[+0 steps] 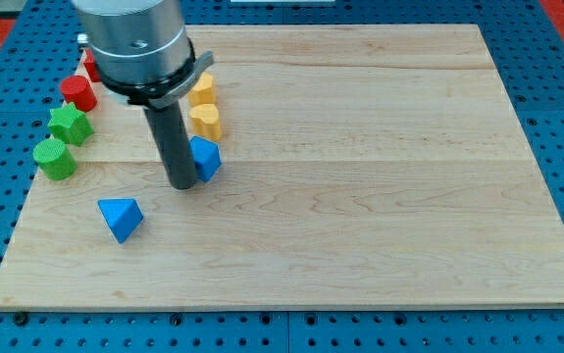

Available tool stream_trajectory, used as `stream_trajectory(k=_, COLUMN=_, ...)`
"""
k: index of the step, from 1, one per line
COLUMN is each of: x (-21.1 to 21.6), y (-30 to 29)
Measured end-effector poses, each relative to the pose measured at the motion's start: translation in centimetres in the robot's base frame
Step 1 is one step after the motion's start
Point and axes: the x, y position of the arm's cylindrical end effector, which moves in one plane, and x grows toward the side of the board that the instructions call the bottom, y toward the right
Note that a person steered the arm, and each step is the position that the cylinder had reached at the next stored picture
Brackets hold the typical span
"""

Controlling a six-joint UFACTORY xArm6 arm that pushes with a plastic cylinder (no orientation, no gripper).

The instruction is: Slide the blue triangle to the bottom of the blue cube

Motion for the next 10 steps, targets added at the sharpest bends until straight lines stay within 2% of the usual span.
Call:
stream_trajectory(k=1, x=6.9, y=0.6)
stream_trajectory(k=2, x=12.0, y=-6.2)
stream_trajectory(k=3, x=8.6, y=-9.7)
stream_trajectory(k=4, x=5.9, y=-7.7)
stream_trajectory(k=5, x=5.6, y=-1.1)
stream_trajectory(k=7, x=7.0, y=1.5)
stream_trajectory(k=8, x=10.5, y=-8.0)
stream_trajectory(k=9, x=4.1, y=-12.1)
stream_trajectory(k=10, x=1.6, y=-7.1)
